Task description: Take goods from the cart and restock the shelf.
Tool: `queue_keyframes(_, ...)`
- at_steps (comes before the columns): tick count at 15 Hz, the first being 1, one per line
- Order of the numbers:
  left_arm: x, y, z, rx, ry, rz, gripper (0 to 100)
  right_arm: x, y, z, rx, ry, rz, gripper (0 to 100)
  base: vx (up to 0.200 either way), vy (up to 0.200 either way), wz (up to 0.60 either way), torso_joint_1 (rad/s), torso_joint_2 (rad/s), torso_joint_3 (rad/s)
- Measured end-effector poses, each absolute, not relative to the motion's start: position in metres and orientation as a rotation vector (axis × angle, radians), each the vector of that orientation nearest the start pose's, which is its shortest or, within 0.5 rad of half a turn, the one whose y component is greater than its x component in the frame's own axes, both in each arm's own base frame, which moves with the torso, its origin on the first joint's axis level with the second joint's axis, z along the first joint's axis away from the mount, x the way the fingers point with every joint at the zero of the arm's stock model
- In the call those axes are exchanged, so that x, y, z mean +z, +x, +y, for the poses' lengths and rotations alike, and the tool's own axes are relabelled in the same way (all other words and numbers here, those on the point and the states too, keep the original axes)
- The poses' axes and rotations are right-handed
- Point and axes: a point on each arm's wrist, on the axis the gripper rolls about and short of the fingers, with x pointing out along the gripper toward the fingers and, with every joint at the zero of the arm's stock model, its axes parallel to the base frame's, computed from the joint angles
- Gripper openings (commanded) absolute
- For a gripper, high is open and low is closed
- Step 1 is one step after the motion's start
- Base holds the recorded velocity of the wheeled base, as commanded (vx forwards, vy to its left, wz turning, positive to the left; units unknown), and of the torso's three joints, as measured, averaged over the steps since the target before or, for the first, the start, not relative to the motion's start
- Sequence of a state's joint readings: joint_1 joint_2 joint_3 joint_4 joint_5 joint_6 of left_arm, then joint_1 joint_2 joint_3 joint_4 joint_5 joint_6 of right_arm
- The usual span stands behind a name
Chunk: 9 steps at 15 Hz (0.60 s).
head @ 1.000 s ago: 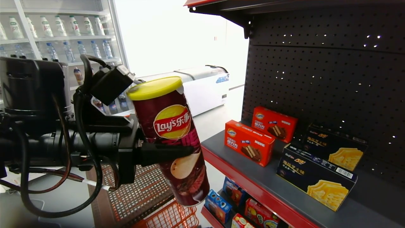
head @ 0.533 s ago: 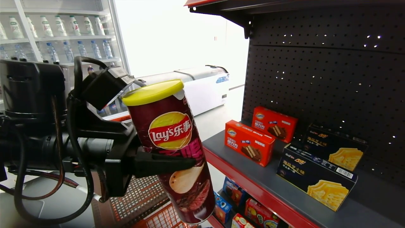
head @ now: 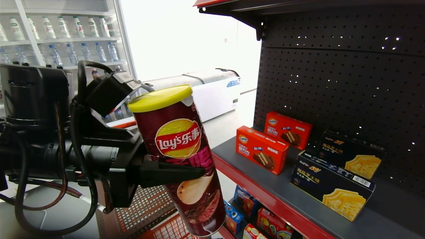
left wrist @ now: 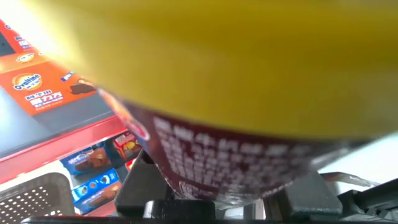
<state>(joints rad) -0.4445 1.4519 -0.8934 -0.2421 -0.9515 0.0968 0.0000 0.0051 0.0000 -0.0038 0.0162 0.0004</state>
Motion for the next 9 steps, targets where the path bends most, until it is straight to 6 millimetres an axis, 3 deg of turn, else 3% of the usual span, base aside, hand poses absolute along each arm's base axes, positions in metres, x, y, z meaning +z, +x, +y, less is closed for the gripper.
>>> queue_keyframes(9,0.2402,0.2107,-0.1201,-1.395,-0.007,0.266,0,0.076,-0.0224,0.0004,0.016,0.0,0.001,100,0.0,0.0,-0.6,0.0,0.0,0.004)
